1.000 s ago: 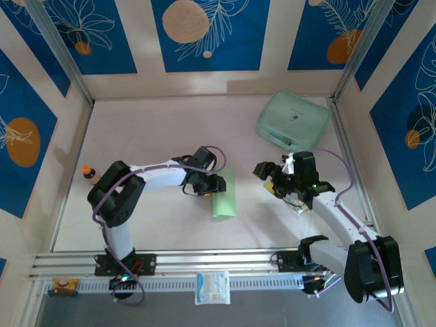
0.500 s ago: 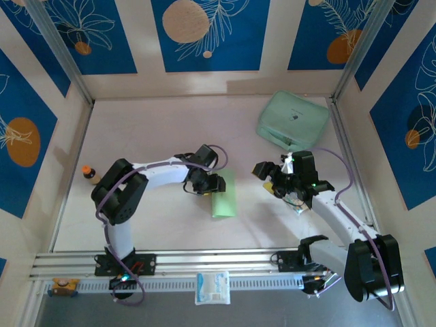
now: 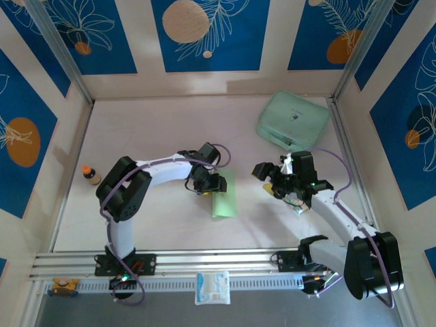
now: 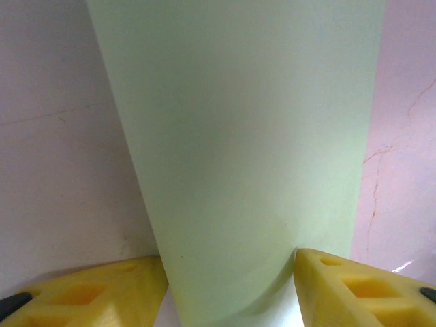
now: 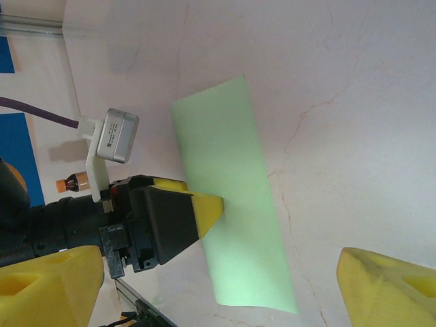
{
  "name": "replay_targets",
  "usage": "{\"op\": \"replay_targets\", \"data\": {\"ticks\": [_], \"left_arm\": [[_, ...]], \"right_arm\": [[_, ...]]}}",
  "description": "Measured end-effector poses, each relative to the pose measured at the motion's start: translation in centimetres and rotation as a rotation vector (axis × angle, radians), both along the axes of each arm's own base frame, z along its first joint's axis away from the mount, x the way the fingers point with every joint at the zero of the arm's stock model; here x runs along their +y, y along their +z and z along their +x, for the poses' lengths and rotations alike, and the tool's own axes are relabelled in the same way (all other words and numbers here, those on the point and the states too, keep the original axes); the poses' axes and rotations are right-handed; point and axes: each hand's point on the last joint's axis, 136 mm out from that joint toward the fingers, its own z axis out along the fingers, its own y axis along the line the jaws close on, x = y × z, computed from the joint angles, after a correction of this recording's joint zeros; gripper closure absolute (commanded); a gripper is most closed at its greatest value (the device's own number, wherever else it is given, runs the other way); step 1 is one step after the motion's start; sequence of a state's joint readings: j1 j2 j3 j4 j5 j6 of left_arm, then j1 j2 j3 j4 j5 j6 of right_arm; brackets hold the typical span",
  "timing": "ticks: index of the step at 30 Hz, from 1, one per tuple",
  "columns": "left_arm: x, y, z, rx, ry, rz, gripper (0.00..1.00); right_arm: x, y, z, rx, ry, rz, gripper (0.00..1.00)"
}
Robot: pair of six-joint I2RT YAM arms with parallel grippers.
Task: Fold a paper plane with a square sheet of paper (pick it up from the middle)
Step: First fold the square sheet of paper in half at the center of the table.
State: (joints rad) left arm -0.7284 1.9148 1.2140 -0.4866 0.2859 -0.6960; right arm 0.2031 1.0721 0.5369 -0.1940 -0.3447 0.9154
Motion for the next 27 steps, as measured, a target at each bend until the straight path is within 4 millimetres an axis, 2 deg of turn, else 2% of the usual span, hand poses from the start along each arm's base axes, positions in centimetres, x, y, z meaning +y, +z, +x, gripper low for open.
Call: {"op": "replay_targets", "data": {"ticks": [27], "left_arm": [[0.13, -0.46, 0.09, 0.027, 0.001, 0.058, 0.41]], "right_arm": [[-0.02, -0.19, -0.16, 0.016, 0.002, -0.006, 0.11]]}}
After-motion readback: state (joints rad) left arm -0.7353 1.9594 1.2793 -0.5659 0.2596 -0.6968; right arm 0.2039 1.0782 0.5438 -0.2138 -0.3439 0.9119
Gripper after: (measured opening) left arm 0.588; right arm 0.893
